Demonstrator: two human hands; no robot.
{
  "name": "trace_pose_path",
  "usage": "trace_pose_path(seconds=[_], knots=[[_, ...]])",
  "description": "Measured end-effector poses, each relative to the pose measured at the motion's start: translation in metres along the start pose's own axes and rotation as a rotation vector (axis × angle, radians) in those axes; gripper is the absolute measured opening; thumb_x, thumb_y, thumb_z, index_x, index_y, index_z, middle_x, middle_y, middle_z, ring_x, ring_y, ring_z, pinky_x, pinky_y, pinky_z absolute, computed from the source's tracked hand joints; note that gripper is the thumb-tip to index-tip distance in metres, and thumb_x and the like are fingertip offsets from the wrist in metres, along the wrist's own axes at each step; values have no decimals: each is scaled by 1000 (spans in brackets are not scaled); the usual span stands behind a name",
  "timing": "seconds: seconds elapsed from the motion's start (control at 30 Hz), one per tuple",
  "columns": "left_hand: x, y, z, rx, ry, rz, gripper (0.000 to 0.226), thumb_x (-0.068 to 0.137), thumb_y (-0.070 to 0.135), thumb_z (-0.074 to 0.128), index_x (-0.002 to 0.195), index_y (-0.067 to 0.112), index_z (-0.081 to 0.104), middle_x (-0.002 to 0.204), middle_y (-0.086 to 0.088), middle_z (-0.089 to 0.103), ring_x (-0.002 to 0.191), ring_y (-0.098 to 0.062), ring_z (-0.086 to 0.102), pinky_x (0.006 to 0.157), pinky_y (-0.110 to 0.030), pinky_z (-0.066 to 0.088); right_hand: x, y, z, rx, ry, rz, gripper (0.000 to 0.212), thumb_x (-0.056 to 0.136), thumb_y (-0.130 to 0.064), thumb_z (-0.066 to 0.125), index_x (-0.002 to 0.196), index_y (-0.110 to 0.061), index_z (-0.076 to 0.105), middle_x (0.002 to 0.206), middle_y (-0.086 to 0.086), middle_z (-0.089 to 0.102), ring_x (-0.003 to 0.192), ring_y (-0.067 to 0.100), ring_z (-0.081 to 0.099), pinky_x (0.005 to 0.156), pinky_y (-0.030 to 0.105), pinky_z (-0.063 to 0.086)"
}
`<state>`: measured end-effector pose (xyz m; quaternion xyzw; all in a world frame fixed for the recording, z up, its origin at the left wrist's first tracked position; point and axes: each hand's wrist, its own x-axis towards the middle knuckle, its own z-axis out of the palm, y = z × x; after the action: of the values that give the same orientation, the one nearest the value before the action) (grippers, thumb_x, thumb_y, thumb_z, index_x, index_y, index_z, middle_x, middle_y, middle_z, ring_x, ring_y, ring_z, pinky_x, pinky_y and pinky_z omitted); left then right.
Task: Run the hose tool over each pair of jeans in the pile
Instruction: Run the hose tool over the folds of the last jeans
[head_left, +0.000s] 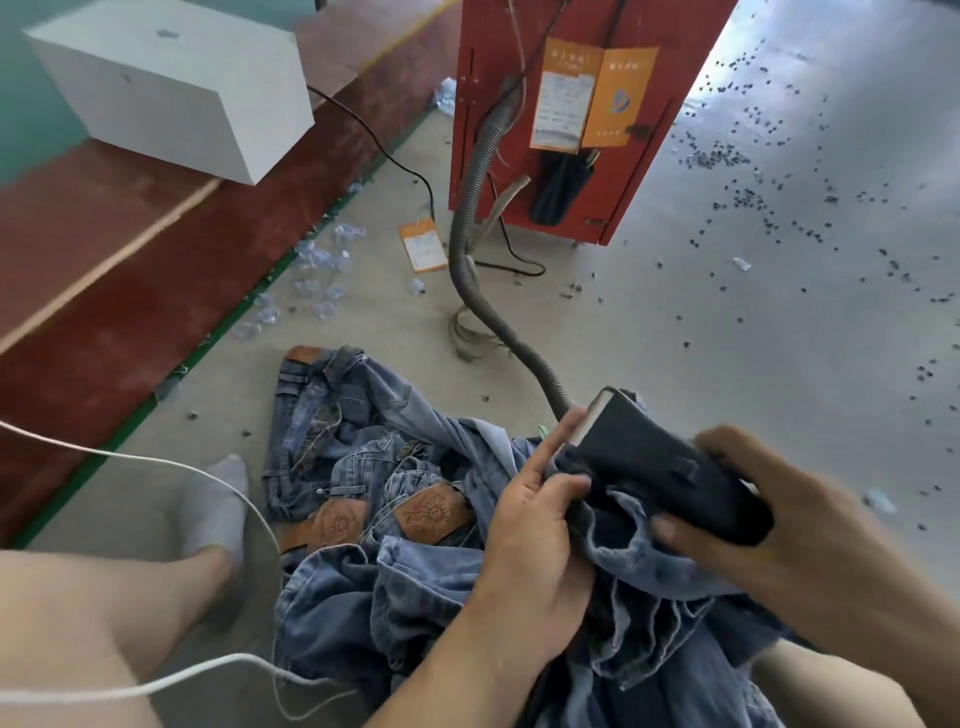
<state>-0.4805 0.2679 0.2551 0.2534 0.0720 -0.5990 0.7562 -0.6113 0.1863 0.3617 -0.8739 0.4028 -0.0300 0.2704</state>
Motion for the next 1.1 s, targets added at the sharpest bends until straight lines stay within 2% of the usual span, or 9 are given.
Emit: trace_pose_path(seconds=[0.1,0.23,0.37,0.47,0.53,0.67,0.8,0.93,1.1], knots=[[2,6,2,-137,30,-7,50,79,0,55,125,10,72,125,-28,68,120,-41,66,105,-51,53,5,4,7,-24,-35,-4,36,77,-51,77,104,-51,52,83,-27,64,76,-4,61,71,11,46],[7,15,3,-262,116,5,43,75,7,57,114,6,74,121,-27,70,108,-38,72,96,-50,58,9,11,4,-71,-44,1,31,80,-59,67,104,-61,49,88,-35,64,78,-8,62,62,14,48],[6,17,-4,-166,123,56,39,96,1,47,128,6,68,130,-20,69,120,-32,68,102,-43,56,13,14,10,-85,-80,4,26,81,-57,64,102,-60,48,86,-37,62,75,-8,61,67,13,49],[6,19,-10,-59,86,78,40,105,1,38,134,8,65,135,-16,67,127,-28,64,111,-43,49,17,11,13,-91,-65,-7,25,82,-60,61,100,-64,44,91,-40,59,78,-8,60,52,22,44],[6,23,-9,-12,83,80,38,105,3,40,131,8,67,132,-17,69,124,-29,66,105,-42,52,19,10,14,-66,-30,-20,25,84,-62,62,98,-67,42,93,-41,58,80,-9,60,55,21,40],[2,22,-8,-22,127,34,31,104,4,44,125,-2,66,119,-25,72,105,-33,74,81,-37,62,19,11,11,44,181,-10,22,80,-68,58,95,-70,43,89,-38,61,77,-10,61,56,24,41],[2,20,-11,6,158,30,31,105,4,43,126,-3,64,119,-24,72,105,-30,73,86,-38,62,17,25,2,57,192,12,30,84,-51,72,97,-65,48,81,-26,65,64,1,64,57,32,49],[-4,18,-5,85,71,54,29,99,6,49,119,5,71,120,-24,72,105,-28,73,87,-36,61,20,17,15,-34,-7,-72,30,82,-58,66,106,-56,48,92,-32,62,77,-3,62,57,18,43],[-7,16,-9,138,64,63,39,100,1,46,95,12,83,106,-19,77,92,-24,77,73,-30,61,41,16,9,96,227,-62,18,81,-55,69,92,-53,53,82,-29,63,69,0,62,54,17,42]])
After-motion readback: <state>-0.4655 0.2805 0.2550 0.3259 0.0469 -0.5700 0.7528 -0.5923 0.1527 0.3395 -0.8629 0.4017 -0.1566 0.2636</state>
